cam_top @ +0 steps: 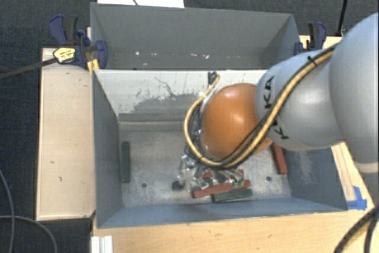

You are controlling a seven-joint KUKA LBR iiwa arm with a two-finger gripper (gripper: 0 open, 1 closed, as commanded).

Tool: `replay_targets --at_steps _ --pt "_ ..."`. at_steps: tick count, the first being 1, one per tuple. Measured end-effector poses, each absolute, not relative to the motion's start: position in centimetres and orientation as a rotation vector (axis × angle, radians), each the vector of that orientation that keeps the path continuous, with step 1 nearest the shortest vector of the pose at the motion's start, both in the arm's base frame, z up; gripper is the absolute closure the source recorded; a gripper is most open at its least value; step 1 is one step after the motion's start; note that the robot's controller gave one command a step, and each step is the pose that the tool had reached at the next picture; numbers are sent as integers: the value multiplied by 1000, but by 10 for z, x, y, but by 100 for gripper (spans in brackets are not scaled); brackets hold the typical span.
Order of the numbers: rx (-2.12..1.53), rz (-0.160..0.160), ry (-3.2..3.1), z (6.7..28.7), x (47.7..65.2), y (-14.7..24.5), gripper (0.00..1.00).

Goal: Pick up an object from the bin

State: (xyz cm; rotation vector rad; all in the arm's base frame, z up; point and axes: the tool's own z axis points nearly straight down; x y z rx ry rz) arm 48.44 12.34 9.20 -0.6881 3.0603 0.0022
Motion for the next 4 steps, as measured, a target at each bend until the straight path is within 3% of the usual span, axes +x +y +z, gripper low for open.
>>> replay_targets --at_steps 1,2,3,4 --pt "-681 1 3067 90 483 123 0" --pt "-678 1 3068 90 483 123 0" --pt "13 6 3127 74 524 121 100" --pt "15 6 3127 74 524 121 100"
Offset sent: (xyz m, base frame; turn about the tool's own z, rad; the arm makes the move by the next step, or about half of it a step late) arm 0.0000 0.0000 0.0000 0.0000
